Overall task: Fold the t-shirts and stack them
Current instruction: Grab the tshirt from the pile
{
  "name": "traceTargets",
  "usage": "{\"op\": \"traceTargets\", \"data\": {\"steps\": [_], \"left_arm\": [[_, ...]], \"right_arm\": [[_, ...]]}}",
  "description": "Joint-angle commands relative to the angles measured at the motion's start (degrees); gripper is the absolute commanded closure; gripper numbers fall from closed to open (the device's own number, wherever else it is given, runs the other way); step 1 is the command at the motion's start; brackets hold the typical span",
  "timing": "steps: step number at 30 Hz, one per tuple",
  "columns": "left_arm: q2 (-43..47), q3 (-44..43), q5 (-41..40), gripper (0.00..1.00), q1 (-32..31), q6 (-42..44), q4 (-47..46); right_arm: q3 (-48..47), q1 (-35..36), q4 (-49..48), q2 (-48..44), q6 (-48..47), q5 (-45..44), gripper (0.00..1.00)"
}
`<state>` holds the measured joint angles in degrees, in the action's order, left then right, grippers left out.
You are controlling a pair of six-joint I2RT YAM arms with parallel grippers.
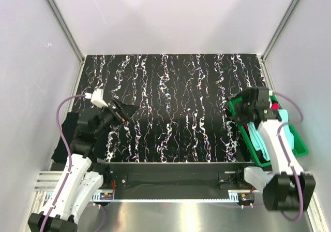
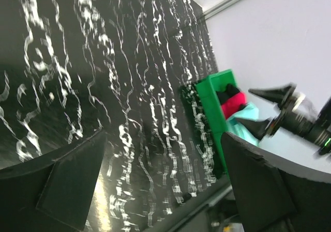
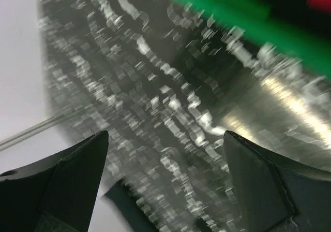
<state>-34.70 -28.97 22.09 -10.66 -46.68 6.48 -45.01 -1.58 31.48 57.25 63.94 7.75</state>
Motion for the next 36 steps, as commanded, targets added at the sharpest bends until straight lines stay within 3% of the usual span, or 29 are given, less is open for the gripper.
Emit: {"op": "traceTargets", "data": {"steps": [1, 6, 10, 17, 19, 23, 31, 36], "left_arm": [[-0.5, -5.5, 1.6, 0.01, 0.2, 10.7, 2.0], [-1.8, -9.8, 0.6, 0.01, -0.6, 17.8, 7.4], [-2.3, -12.5, -0.5, 0.01, -1.5, 22.7, 10.7], [-2.1, -13.2, -3.0, 0.01, -4.7, 26.7, 13.6], [-2.1, -13.0, -3.5, 0.01, -6.2, 27.6, 14.1], [-1.8, -12.9, -6.0, 0.01, -8.8, 31.4, 16.2], [0.0, -11.5, -12.4, 0.01, -13.1, 33.9, 18.4], [1.1, -11.4, -13.8, 0.01, -13.2, 34.5, 19.4]], "right_arm": [[-10.4, 0.3, 13.2, 6.6, -14.3, -14.7, 0.00], [-20.3, 0.2, 18.6, 13.7, -25.2, -29.7, 0.00], [-24.1, -0.3, 18.5, 17.4, -26.9, -39.1, 0.01], [-31.3, -3.6, 19.6, 28.1, -28.1, -42.5, 0.09], [-33.5, -4.2, 21.8, 32.5, -27.7, -43.4, 0.22], [-35.7, -5.3, 33.9, 37.3, -16.2, -46.4, 0.26], [-34.2, -5.9, 46.9, 43.4, 0.1, -47.7, 0.26], [-34.0, -6.8, 48.5, 47.6, 5.2, -48.5, 0.42]]}}
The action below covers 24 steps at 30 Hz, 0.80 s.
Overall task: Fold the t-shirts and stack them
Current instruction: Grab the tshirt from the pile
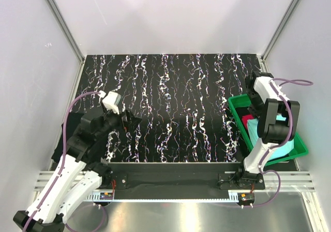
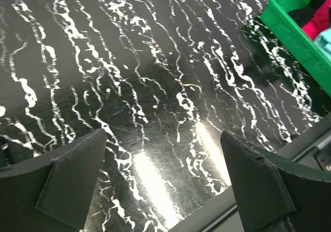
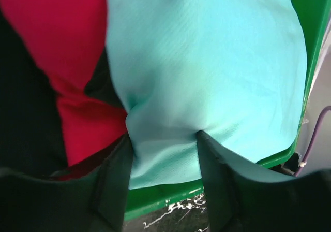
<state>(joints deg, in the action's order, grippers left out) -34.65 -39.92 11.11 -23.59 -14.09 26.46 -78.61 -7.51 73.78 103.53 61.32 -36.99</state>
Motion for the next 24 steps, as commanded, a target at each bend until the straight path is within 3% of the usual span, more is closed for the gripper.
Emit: {"op": "traceTargets", "data": {"steps": [1, 2, 3, 5, 6, 7, 13, 15, 17, 20, 21, 23, 24], "left_arm": [[1.3, -0.5, -2.9, 0.01, -0.3, 2.0, -0.3], [1.6, -0.5, -2.9, 0.01, -0.3, 2.0, -0.1], [1.7, -0.6, -3.0, 0.01, -0.2, 2.1, 0.1], [2.0, -0.9, -3.6, 0.01, -0.3, 2.7, 0.5], [2.0, -0.9, -3.9, 0.01, -0.3, 2.7, 0.7], [1.9, -1.2, -4.3, 0.01, -0.3, 2.7, 0.6], [0.6, -3.4, -4.3, 0.01, -0.7, 1.3, 0.2], [0.5, -3.9, -4.9, 0.01, -0.9, 0.1, 0.2], [-0.4, -4.5, -5.4, 0.01, -1.0, -2.9, 0.3], [-1.7, -5.7, -7.6, 0.01, -0.9, -6.2, 0.2], [-2.0, -6.0, -9.5, 0.01, -0.8, -7.0, 0.6], [-3.4, -8.2, -12.2, 0.01, -0.8, -10.3, 1.8], [-3.9, -9.1, -15.5, 0.01, -0.8, -12.3, 4.2]], "right_arm": [[-0.4, -0.8, 6.3, 1.6, 8.1, -4.7, 0.46], [-0.6, -0.9, 6.5, 1.6, 8.5, -5.3, 0.52], [-0.8, -0.9, 6.9, 1.4, 9.0, -5.9, 0.67], [-1.7, -0.9, 10.2, -0.5, 10.9, -8.0, 0.81], [-2.2, -0.9, 11.3, -1.4, 11.0, -8.9, 0.93], [-3.6, -0.9, 13.6, -2.5, 11.1, -10.5, 0.97], [-13.8, -0.8, 19.2, -15.2, 4.4, -16.7, 1.00], [-16.8, -0.8, 17.1, -17.9, -0.1, -16.4, 1.00], [-19.3, -0.1, 8.3, -23.2, -10.8, -14.4, 1.00], [-14.6, 0.1, -13.7, -33.9, -26.2, -1.0, 1.00], [-12.9, 0.1, -22.4, -36.3, -28.4, 8.9, 1.00], [-12.5, 0.1, -25.7, -38.0, -29.8, 18.7, 1.00], [-13.2, 0.2, -27.3, -37.8, -29.4, 29.2, 1.00]]}}
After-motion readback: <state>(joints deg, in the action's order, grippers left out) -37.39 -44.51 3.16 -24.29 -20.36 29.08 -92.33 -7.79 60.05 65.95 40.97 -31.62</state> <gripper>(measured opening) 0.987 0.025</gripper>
